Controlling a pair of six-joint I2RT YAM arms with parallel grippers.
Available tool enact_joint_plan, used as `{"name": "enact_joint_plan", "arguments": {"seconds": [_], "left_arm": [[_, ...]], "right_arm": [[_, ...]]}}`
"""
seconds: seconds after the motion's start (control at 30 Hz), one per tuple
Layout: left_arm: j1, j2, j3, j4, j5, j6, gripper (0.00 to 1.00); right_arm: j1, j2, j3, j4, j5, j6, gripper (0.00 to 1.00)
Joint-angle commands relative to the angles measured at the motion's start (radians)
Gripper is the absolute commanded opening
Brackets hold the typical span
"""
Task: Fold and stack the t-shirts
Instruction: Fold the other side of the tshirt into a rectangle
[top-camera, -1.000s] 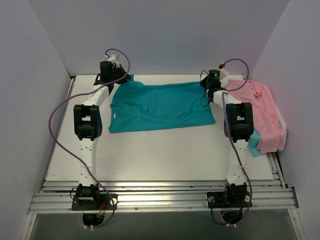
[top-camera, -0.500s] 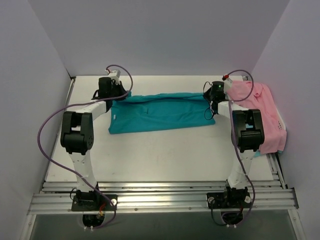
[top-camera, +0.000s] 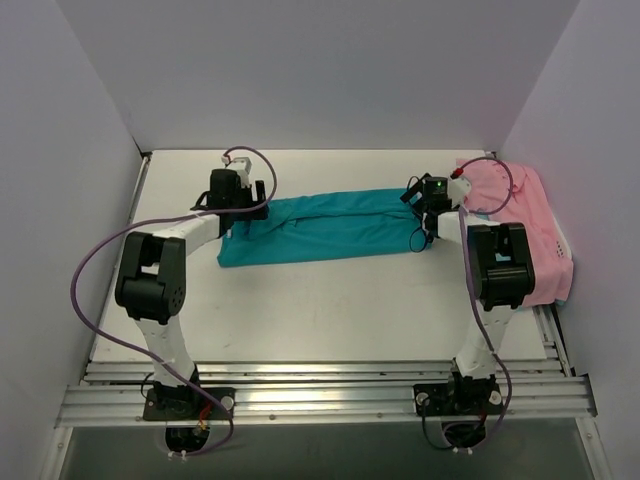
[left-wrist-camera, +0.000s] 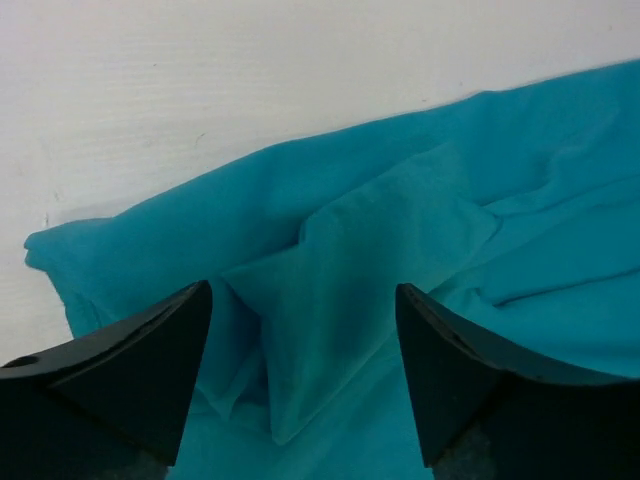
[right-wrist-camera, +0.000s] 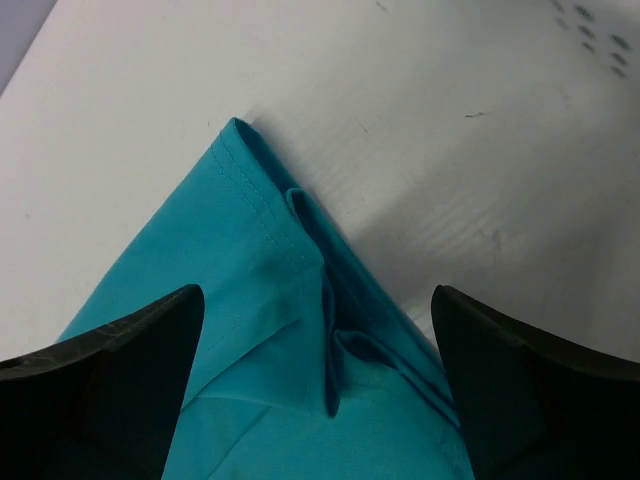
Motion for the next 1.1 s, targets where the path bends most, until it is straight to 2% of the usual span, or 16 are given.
{"name": "enact_joint_plan", "arguments": {"seconds": [0.0,0.1,0.23,0.3,0.4,0.5,0.63,0.87,1.07], "left_arm": [[0.004,-0.031,0.067,-0.130,-0.079,-0.029,0.87],[0.004,-0.127,-0.035,-0.099,-0.149,-0.053,0.89],[0.004,-0.294,-0.138,-0.026,-0.176,-0.093,0.89],[0.004,-0.330,-0.165,0.011,-0.167,-0.122,0.89],[0.003,-0.348,-0.182,0.033,-0.122,-0.155,0.89],[0.001,-0.328,-0.195,0.060,-0.114,-0.196,0.88],[0.001,-0.325,-0.273,0.160,-0.110,-0.239,0.86],[0.003,-0.307,-0.332,0.232,-0.127,-0.239,0.84],[0.004,-0.296,-0.356,0.267,-0.124,-0.242,0.84]], "right_arm": [[-0.006,-0.108,-0.023,-0.108,0.109,0.030,0.99],[-0.004,-0.172,-0.046,-0.155,0.152,0.037,1.00],[0.051,-0.309,-0.113,-0.087,0.148,0.028,0.99],[0.124,-0.361,-0.101,-0.077,0.148,0.011,0.98],[0.229,-0.358,-0.017,-0.048,0.116,-0.032,0.98],[0.280,-0.268,0.112,-0.020,0.015,-0.044,0.97],[0.379,-0.058,0.316,-0.051,-0.035,-0.064,0.96],[0.458,0.280,0.693,-0.106,-0.156,-0.098,0.95],[0.505,0.471,0.882,-0.140,-0.236,-0.119,0.93]]}}
